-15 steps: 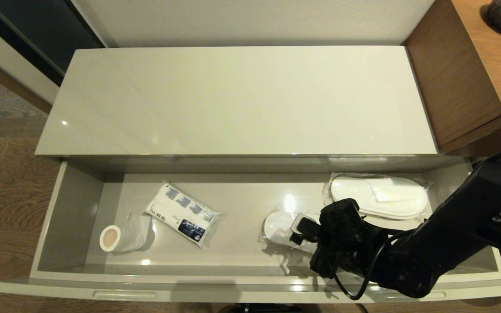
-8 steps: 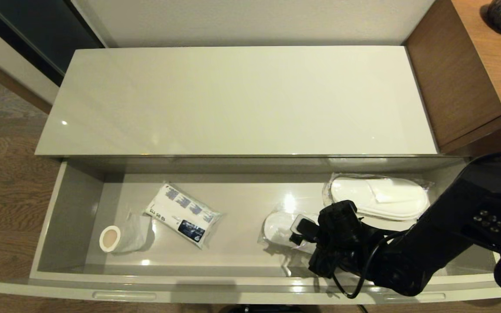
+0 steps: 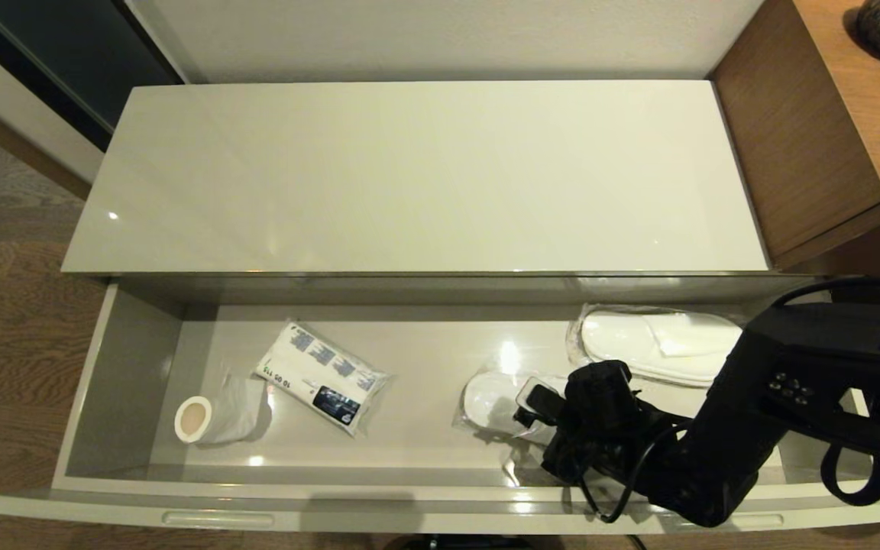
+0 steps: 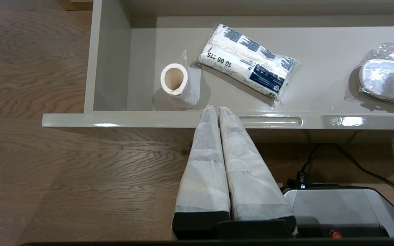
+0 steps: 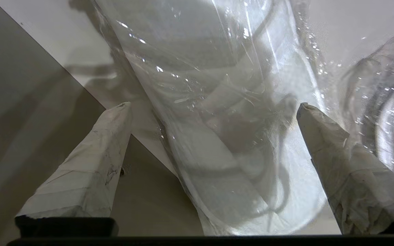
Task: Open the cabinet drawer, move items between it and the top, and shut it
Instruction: Take out the disposable slippers from the drawer
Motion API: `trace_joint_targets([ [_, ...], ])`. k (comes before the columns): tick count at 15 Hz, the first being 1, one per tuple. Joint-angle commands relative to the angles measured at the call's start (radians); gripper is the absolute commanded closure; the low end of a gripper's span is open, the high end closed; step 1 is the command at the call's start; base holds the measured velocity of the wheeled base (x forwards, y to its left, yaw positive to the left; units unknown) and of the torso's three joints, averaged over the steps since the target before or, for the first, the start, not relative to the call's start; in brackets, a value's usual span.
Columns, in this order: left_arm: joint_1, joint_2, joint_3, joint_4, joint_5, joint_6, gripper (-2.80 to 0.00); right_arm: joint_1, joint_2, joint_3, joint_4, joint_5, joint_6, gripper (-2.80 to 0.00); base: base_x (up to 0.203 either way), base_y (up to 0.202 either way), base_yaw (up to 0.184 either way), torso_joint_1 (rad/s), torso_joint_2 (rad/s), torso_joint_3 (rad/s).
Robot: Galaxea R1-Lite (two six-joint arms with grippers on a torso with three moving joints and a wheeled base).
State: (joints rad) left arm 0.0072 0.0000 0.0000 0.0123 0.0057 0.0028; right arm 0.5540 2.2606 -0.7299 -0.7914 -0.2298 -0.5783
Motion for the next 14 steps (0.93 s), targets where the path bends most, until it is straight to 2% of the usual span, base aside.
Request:
trace_joint_targets([
  [1,0.000,0.002,0.000,-0.002,0.000,0.000,0.00,0.000,-0.036,0.007,0.040,0.000,-0.006,-2.80,0.000,0.000,0.000,0.000,0.00,0.000],
  [5,0.000,0.002,0.000,-0.002,0.000,0.002,0.00,-0.016,-0.052,-0.009,0.092,0.009,-0.003,-2.80,0.000,0.000,0.000,0.000,0.00,0.000],
  [14,0.000,0.002,0.000,-0.002,0.000,0.000,0.00,-0.042,0.010,-0.065,0.011,-0.003,0.005,-2.80,0.000,0.000,0.000,0.000,0.00,0.000],
])
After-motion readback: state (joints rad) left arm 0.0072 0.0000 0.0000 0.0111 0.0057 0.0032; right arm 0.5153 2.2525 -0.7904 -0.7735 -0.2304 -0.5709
